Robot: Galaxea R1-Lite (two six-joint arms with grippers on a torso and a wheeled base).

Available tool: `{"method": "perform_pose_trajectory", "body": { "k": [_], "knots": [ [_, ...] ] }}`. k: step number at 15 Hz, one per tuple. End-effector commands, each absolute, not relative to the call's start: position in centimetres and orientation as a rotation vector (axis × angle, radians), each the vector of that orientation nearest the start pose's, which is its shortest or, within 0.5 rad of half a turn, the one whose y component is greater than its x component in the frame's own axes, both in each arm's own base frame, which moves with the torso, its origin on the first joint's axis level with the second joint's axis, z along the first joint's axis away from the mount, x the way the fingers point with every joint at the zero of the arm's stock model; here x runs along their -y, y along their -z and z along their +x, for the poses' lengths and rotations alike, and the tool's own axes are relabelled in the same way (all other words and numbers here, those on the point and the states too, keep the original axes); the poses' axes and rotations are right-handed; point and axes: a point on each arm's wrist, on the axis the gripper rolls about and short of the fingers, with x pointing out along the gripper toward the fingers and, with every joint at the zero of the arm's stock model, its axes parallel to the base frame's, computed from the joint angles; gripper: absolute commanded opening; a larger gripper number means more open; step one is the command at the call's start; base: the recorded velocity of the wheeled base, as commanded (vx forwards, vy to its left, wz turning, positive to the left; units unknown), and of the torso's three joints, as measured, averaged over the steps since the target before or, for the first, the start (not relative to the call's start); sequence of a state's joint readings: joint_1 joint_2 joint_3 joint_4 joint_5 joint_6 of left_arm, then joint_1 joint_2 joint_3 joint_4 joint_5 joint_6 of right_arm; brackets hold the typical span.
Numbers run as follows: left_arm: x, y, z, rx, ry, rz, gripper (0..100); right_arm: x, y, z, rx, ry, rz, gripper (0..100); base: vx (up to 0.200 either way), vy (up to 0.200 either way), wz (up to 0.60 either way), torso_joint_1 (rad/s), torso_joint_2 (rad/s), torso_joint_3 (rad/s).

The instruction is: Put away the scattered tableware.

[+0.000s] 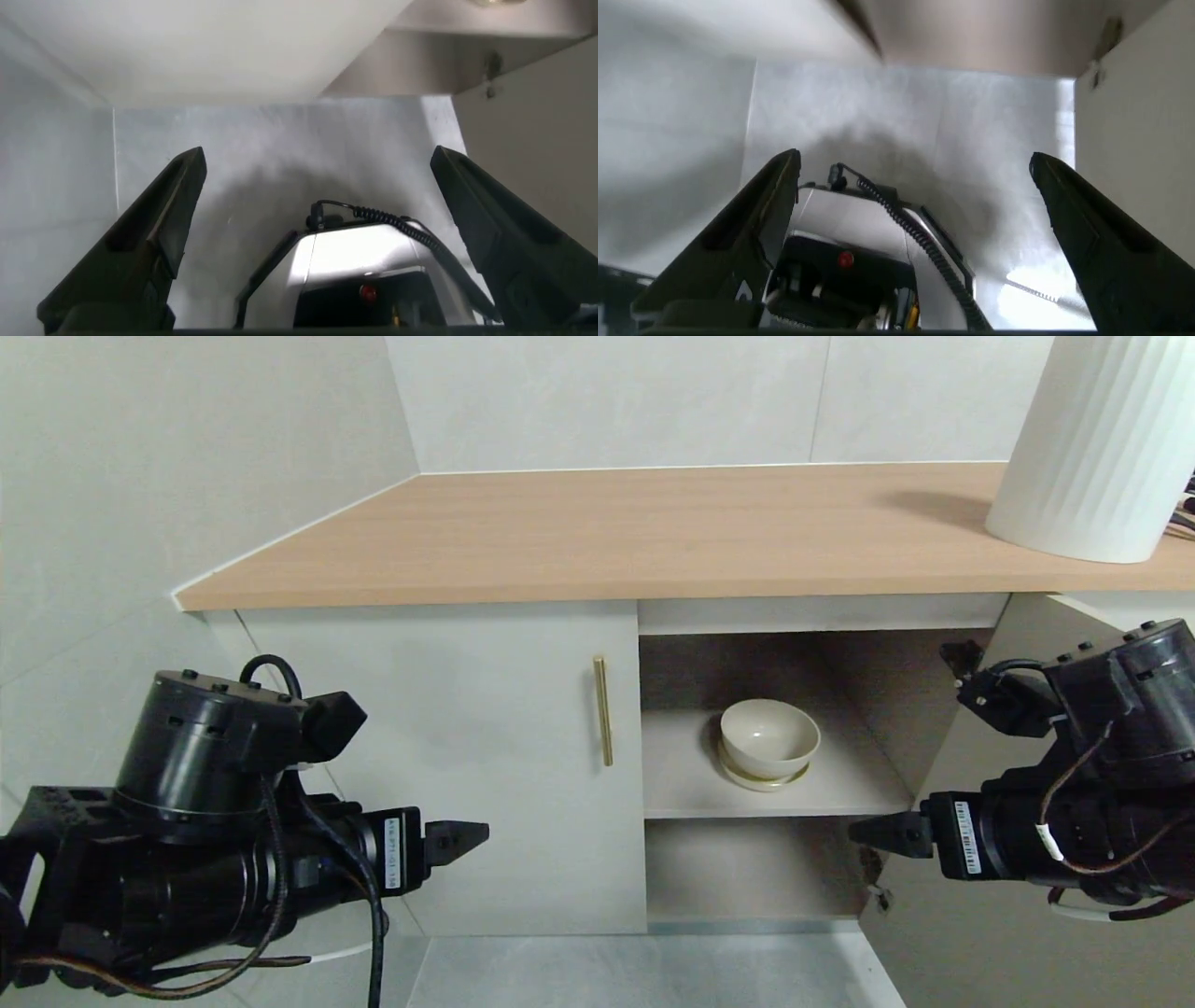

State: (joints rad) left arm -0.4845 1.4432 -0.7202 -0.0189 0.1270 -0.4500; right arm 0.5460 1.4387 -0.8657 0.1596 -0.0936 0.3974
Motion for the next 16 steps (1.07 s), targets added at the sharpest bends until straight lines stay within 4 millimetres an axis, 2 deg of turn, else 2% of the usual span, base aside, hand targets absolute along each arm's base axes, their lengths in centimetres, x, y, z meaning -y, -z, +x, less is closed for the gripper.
{"method": "perform_pose_trajectory", "body": {
  "k": [1,7,16],
  "knots": [
    [10.19,-16.8,19.98,-0.752,0.176,-0.209,100,-11.37,-19.86,19.04,-0.766,-0.288,0.142,100,-0.2,0.0,0.0,0.002,0.0,0.007],
    [10.36,-16.47,20.29,-0.765,0.173,-0.204,100,-11.45,-19.33,19.26,-0.784,-0.282,0.129,100,-0.2,0.0,0.0,0.0,0.0,0.003],
    [10.29,-16.61,20.16,-0.759,0.176,-0.203,100,-11.08,-19.25,18.67,-0.775,-0.273,0.098,100,0.0,0.0,0.0,0.0,0.0,0.0]
  ]
}}
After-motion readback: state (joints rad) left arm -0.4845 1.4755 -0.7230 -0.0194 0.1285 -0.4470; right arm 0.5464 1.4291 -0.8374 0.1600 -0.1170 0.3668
